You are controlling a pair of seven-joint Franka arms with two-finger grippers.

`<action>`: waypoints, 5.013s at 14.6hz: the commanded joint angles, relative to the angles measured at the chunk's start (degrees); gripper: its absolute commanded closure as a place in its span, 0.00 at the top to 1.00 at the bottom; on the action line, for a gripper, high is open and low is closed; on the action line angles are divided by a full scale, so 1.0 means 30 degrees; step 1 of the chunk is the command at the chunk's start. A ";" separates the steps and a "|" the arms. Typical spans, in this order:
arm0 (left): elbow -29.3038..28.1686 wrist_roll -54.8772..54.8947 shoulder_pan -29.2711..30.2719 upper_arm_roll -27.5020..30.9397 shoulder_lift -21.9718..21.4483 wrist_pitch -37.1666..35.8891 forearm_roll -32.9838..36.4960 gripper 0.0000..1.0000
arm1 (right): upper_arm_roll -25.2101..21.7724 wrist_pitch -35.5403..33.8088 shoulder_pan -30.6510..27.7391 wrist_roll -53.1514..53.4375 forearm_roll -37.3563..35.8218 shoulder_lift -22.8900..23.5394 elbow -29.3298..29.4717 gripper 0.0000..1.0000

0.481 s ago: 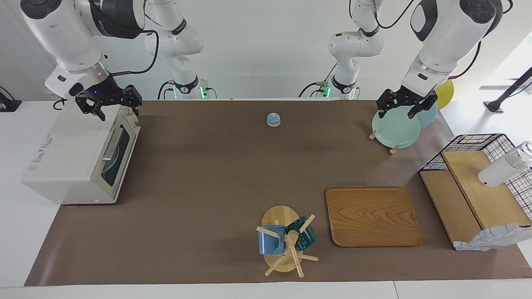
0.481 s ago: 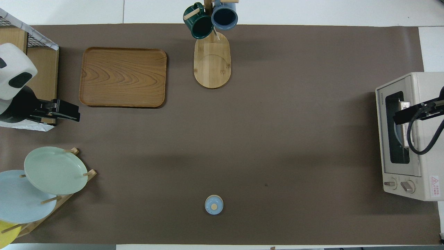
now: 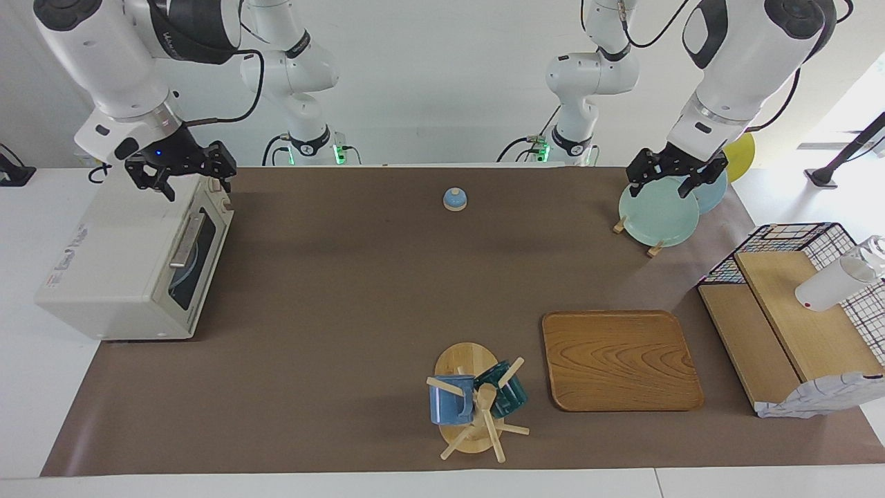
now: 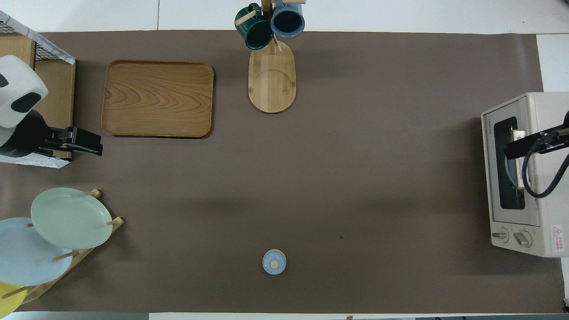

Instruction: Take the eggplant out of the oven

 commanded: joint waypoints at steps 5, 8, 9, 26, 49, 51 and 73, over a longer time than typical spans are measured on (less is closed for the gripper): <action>0.0107 0.0074 0.0225 -0.0192 -0.0134 -0.0187 0.0291 1.00 | -0.0242 0.1023 0.0146 -0.0635 0.0517 -0.1308 -0.1923 0.11; 0.0078 0.0074 0.0225 -0.0192 -0.0134 -0.0187 0.0291 1.00 | -0.0271 0.4271 -0.0058 -0.1597 0.0225 -0.1896 -0.4412 0.00; 0.0107 0.0103 0.0225 -0.0192 -0.0134 -0.0187 0.0291 1.00 | -0.0300 0.4599 -0.0088 -0.1573 0.0166 -0.1926 -0.4709 0.00; 0.0107 0.0103 0.0225 -0.0192 -0.0134 -0.0187 0.0291 1.00 | -0.0271 0.7562 -0.1524 0.2617 -0.3731 -0.0667 -0.7144 0.00; 0.0107 0.0103 0.0225 -0.0192 -0.0134 -0.0187 0.0291 1.00 | -0.0154 1.4291 0.0087 0.3408 -0.1066 0.1091 -1.0770 0.00; 0.0078 0.0103 0.0225 -0.0192 -0.0134 -0.0158 0.0291 1.00 | -0.0125 1.5235 0.0467 0.3727 -0.1036 0.1062 -1.1506 0.00; 0.0078 0.0103 0.0225 -0.0192 -0.0134 -0.0187 0.0291 1.00 | -0.0124 1.0909 0.2872 0.6807 0.1165 0.2734 -0.7881 0.00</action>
